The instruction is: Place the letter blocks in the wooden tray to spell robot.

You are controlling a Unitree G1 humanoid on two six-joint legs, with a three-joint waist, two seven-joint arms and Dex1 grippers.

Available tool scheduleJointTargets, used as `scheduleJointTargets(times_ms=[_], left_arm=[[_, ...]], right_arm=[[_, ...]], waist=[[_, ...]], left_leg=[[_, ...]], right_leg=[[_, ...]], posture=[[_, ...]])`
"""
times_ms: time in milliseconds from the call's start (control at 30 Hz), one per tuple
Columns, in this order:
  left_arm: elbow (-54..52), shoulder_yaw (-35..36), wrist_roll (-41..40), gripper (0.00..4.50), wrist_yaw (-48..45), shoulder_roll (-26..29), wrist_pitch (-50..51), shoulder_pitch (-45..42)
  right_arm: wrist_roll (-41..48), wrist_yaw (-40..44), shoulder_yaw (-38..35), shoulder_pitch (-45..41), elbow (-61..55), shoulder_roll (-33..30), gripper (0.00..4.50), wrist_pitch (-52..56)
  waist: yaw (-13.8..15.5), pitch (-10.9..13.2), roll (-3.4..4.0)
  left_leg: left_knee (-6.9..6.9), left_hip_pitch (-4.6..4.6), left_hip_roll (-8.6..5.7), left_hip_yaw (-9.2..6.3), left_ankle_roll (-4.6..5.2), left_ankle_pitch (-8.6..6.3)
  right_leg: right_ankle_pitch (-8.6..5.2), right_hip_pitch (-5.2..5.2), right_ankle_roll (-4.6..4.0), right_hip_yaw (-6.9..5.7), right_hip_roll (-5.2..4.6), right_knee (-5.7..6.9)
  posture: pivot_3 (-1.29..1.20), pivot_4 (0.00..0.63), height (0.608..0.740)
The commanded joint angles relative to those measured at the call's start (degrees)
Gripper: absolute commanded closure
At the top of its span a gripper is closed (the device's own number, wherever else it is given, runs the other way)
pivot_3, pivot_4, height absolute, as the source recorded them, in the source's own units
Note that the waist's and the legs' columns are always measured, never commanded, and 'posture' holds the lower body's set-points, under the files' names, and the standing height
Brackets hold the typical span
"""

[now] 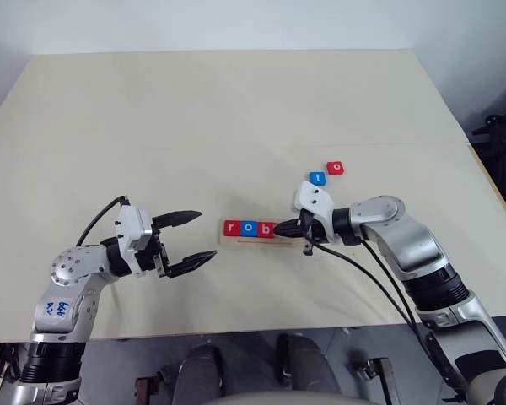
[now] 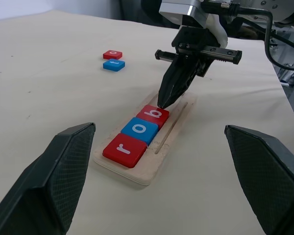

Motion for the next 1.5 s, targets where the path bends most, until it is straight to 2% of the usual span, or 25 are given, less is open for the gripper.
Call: scheduleJointTargets(times_ms=[33, 133, 233, 500, 567, 633, 800, 900, 1033, 1167, 1300, 1500], left_arm=[[-0.6, 0.3, -0.8, 0.0, 0.0, 0.0, 0.0, -0.8], [1.4, 0.0, -0.6, 0.0, -0.8, 0.2, 0.0, -2.4], [3.8, -0.4, -0.1, 0.0, -1.5, 0.5, -0.1, -4.1], [9.5, -1.0, 2.6, 0.0, -2.4, 1.2, -2.4, -7.6], [10.7, -1.0, 3.1, 0.0, -2.5, 1.4, -2.5, -8.2], [11.5, -0.7, 2.8, 0.0, -2.6, 1.5, -2.3, -8.8], [11.6, -0.7, 2.2, 0.0, -3.0, 1.3, -1.7, -9.2], [11.3, -0.7, 1.9, 0.0, -3.1, 1.1, -1.4, -9.5], [10.4, -0.7, 1.6, 0.0, -2.3, 0.8, -0.6, -10.5], [8.3, -1.2, 1.4, 0.0, -1.1, -0.1, 0.6, -10.7], [6.1, -1.8, 1.9, 0.0, -0.1, -0.7, 0.8, -9.8], [4.2, -2.0, 2.4, 0.0, 1.0, -1.1, 0.6, -8.9]], right_arm=[[2.3, -1.1, -7.3, 2.8, -4.0, -3.1, 4.49, -2.5], [5.1, -2.7, -16.7, 11.3, -7.6, -6.2, 4.49, -4.2], [10.1, -4.6, -27.4, 21.4, -11.9, -5.8, 3.9, -5.4], [17.1, -6.0, -46.9, 44.0, -17.9, -0.7, 1.28, -17.4], [17.5, -6.8, -49.1, 47.2, -17.9, -0.2, 0.54, -18.8], [16.4, -7.3, -50.5, 50.4, -17.5, 0.3, 0.03, -22.0], [16.8, -9.5, -51.2, 52.7, -15.8, 1.4, 0.03, -25.3], [17.2, -9.9, -48.6, 51.1, -15.6, 0.6, 0.03, -24.7], [18.6, -14.7, -42.0, 39.2, -15.8, -1.2, 0.03, -15.8], [14.7, -20.4, -32.3, 23.2, -10.3, -3.4, 0.03, -3.4], [10.9, -28.8, -25.7, 8.9, -1.9, -1.7, 0.03, 8.9], [9.2, -32.9, -22.2, -1.6, 5.8, 0.8, 0.03, 16.0]], waist=[[0.4, 0.0, 0.0], [1.2, 0.0, -0.03], [1.9, 0.0, -0.04], [1.5, 0.0, -0.04], [1.5, 0.0, -0.05], [1.5, 0.0, -0.05], [1.4, 0.0, -0.05], [1.4, 0.0, -0.05], [1.0, 0.0, -0.04], [0.6, 0.0, -0.02], [1.2, 0.0, -0.03], [1.4, 0.0, -0.02]], left_leg=[[0.0, -0.01, -0.01, -0.01, 0.0, 0.0], [0.0, -0.02, -0.03, -0.02, 0.01, 0.0], [-0.03, -0.01, -0.04, -0.07, -0.02, -0.02], [-0.03, 0.12, -0.02, -0.06, -0.01, -0.02], [-0.02, 0.12, -0.03, -0.04, -0.01, -0.02], [-0.02, 0.15, -0.02, -0.03, -0.01, -0.02], [-0.02, 0.17, -0.02, -0.05, -0.01, -0.02], [-0.02, 0.16, -0.03, -0.05, -0.01, -0.02], [0.0, 0.2, -0.02, -0.03, 0.0, -0.01], [0.0, 0.23, -0.02, -0.04, 0.0, 0.0], [-0.05, 0.1, 0.0, -0.11, -0.02, 0.0], [0.04, 0.01, -0.04, 0.01, 0.0, 0.0]], right_leg=[[0.0, 0.01, 0.0, 0.0, 0.0, -0.02], [0.02, 0.03, 0.03, 0.0, -0.02, -0.07], [0.01, 0.08, 0.03, -0.05, 0.0, -0.13], [0.02, 0.15, 0.02, -0.01, 0.07, -0.05], [0.02, 0.16, 0.02, 0.0, 0.06, -0.06], [0.02, 0.17, 0.02, 0.01, 0.06, -0.06], [0.01, 0.19, 0.02, 0.02, 0.08, -0.05], [0.01, 0.18, 0.02, 0.03, 0.07, -0.05], [0.02, 0.19, 0.0, 0.06, 0.07, -0.01], [0.02, 0.17, -0.02, 0.1, 0.07, 0.07], [0.01, 0.09, -0.05, 0.02, 0.1, 0.04], [0.05, 0.01, 0.02, 0.04, 0.01, -0.01]], posture=[[0.0, 0.15, 0.74], [0.0, 0.15, 0.74], [0.0, 0.15, 0.74], [0.0, 0.15, 0.74], [0.0, 0.15, 0.74], [0.0, 0.15, 0.74], [0.0, 0.15, 0.74], [0.0, 0.15, 0.74], [0.0, 0.15, 0.74], [0.0, 0.15, 0.74], [0.0, 0.15, 0.74], [0.0, 0.15, 0.74]])
